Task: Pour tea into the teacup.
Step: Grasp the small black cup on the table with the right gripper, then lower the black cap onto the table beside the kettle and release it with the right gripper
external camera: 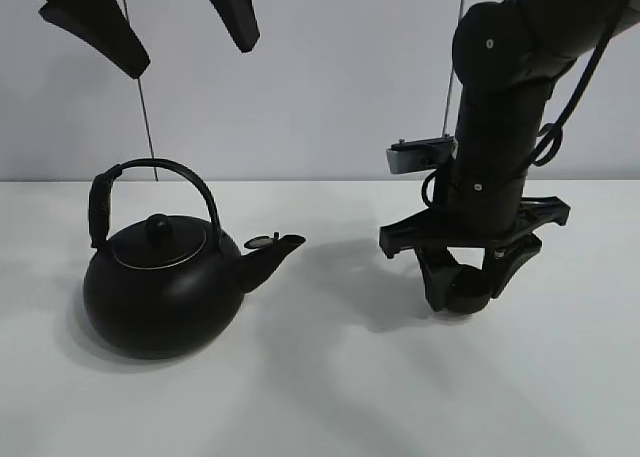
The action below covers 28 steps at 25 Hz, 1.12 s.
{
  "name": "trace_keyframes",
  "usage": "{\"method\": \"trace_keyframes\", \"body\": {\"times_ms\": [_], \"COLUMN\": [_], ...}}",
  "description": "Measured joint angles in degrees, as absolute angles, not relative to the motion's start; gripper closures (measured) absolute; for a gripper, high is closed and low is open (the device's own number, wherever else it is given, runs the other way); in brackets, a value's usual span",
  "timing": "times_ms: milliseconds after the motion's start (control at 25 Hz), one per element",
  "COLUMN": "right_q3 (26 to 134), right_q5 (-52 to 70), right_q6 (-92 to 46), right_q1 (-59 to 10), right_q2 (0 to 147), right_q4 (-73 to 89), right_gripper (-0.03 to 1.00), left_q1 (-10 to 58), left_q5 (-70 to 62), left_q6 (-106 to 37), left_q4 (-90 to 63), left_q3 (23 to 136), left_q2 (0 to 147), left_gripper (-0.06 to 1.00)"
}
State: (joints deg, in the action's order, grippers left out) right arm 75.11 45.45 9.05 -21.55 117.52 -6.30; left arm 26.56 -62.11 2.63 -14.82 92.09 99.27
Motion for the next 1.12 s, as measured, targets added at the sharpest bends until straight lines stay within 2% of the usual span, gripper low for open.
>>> {"method": "trace_keyframes", "body": {"times_ms": [240, 440, 720, 1120], "right_q3": [81.5, 82.4, 82.4, 82.4], "right_q5": [51.2, 53.3, 52.7, 49.3], "right_q6": [3.0, -2.6, -6.9, -7.2], "right_q1": [-21.6, -21.9, -27.4, -30.9], "right_q2": [117.1, 116.4, 116.4, 118.2], "right_q4": [-4.4, -1.2, 0.0, -0.6], "right_gripper": [0.57, 0.57, 0.57, 0.57], "left_q1": [26.6, 26.6, 26.6, 26.6], "left_q5": [-62.1, -62.1, -62.1, -61.7], "left_q6": [2.6, 2.6, 2.6, 2.6], "left_q4": [-14.8, -14.8, -14.8, -14.8], "left_q3": [92.1, 92.1, 92.1, 92.1], "left_q2": [99.3, 99.3, 99.3, 99.3], "left_gripper": [0.26, 0.26, 0.26, 0.26]}}
